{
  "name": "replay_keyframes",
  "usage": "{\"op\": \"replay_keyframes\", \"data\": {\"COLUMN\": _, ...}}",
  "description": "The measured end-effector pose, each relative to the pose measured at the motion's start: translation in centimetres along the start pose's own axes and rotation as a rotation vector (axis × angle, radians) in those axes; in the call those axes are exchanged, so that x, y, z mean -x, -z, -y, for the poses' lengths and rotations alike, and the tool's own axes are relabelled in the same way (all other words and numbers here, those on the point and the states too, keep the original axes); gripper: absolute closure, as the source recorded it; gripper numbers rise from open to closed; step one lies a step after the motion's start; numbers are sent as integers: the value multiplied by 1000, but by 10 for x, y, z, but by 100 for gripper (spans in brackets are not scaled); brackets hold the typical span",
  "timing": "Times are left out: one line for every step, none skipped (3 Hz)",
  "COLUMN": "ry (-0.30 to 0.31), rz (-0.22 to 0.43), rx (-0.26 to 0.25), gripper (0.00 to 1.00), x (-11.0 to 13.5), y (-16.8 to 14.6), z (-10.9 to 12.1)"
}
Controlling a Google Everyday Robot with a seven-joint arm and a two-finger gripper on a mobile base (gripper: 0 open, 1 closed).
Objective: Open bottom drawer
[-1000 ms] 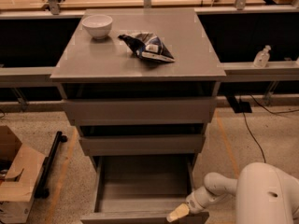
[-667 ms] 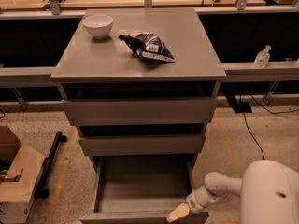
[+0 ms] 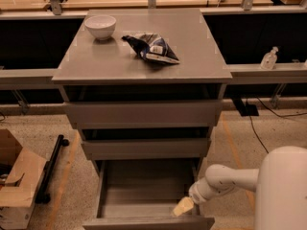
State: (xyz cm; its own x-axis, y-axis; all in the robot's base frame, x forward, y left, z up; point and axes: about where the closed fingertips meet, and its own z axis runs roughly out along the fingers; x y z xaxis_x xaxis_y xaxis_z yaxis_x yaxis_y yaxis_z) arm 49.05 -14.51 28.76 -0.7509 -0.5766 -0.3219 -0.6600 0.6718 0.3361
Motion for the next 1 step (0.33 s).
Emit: {"op": "replay_keyframes", "data": {"ry": 12, "rz": 8, "rx": -15, "gripper": 0, "x": 6, "y": 7, "z": 1}}
